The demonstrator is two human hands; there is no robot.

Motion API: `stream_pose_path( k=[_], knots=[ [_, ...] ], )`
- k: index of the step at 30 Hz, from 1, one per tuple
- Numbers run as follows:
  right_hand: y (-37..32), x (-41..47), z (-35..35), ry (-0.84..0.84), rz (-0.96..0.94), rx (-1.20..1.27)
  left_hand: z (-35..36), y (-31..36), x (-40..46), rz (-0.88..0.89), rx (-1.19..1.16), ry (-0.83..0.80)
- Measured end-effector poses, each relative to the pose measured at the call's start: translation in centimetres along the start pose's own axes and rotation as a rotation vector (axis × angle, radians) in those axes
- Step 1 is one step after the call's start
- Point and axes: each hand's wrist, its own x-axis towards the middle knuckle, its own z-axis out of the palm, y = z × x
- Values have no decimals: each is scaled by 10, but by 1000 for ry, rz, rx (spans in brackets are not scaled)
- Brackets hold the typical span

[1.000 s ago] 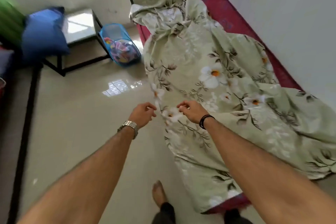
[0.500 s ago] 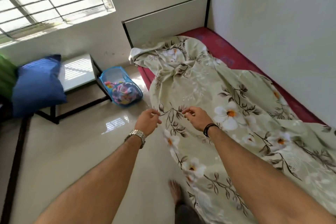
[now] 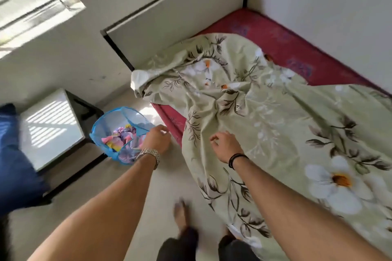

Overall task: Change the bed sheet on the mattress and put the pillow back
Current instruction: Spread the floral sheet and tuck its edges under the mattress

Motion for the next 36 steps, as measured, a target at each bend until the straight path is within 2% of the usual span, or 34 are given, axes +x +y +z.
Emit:
stream_pose_path(
  k=[4, 7, 10, 12, 14, 16, 18, 19, 21, 23, 25, 26, 28, 30, 32, 34, 36],
  knots=[
    [-12, 89, 42, 66, -44, -113, 27, 4, 129, 212, 347, -3],
    [-22, 153, 79, 52, -141, -123, 62, 8, 219, 412, 584, -112],
    [-39, 207, 111, 95, -72, -82, 82, 0, 279, 603, 756, -198],
    [-45, 233, 125, 167, 25, -210, 85, -6, 302, 736, 768, -205],
    [-50, 247, 127, 131, 140, -377, 72, -4, 317, 814, 664, -270],
    [-57, 251, 125, 92, 190, -478, 48, -7, 331, 787, 583, -464],
    [-70, 251, 122, -4, 227, -439, 19, -13, 349, 685, 664, -724],
    [-80, 251, 124, -107, 238, -321, 4, -16, 360, 655, 768, -843],
    [-108, 247, 133, -428, 250, -34, -25, -14, 374, 551, 1076, -1045],
    [-138, 240, 140, -699, 233, 97, -45, -14, 378, 460, 1323, -1178],
    [-151, 243, 139, -803, 254, 160, -51, -16, 383, 383, 1380, -1210],
    [-149, 250, 131, -760, 271, 181, -51, -10, 384, 338, 1326, -1157],
    [-133, 270, 101, -545, 312, 195, -44, 19, 387, 329, 1227, -1102],
    [-108, 293, 54, -270, 373, 258, -29, 68, 393, 428, 1072, -1029],
    [-78, 316, 0, -32, 415, 298, -14, 131, 400, 584, 919, -877],
    [-47, 338, -54, 146, 428, 248, 6, 189, 411, 732, 820, -715],
    [-18, 360, -102, 278, 416, 195, 29, 242, 425, 782, 685, -609]
  ],
)
